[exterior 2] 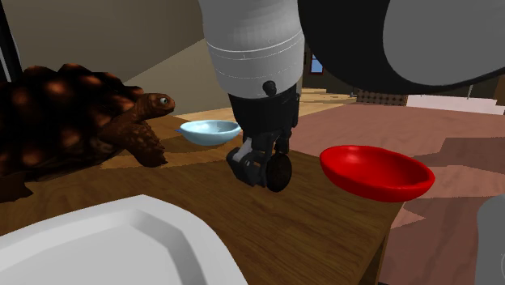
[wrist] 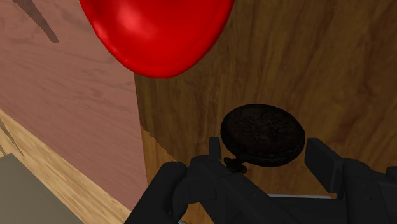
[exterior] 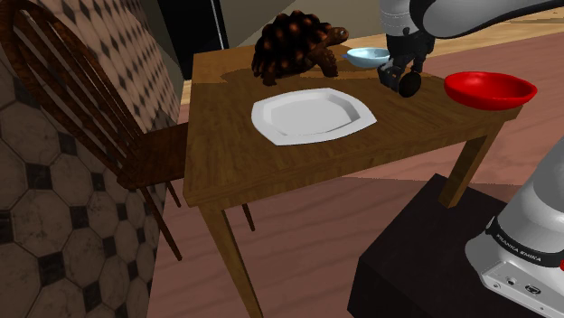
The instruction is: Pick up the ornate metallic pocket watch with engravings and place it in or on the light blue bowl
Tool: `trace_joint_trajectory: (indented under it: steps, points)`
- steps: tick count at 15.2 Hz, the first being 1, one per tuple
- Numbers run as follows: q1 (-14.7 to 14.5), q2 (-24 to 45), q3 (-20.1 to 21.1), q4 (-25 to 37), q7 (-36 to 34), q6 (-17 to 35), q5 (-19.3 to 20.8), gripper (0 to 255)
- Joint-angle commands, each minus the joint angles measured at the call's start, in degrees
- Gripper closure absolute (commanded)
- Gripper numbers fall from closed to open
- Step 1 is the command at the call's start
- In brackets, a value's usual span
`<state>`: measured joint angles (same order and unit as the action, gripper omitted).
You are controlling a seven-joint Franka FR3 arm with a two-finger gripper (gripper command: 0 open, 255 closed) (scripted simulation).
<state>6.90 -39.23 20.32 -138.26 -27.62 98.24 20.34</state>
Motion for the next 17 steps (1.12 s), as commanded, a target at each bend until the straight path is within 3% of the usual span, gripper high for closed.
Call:
trace_joint_trajectory:
  steps: [1, 5, 17]
  points:
    - [0.0, 0.0, 0.0, 0.0, 0.0, 0.0, 0.0, 255]
    - [0.0, 0.0, 0.0, -0.1, 0.0, 0.0, 0.0, 255]
    - [0.9, 0.9, -0.5, 9.4, 3.9, -7.6, 0.3, 255]
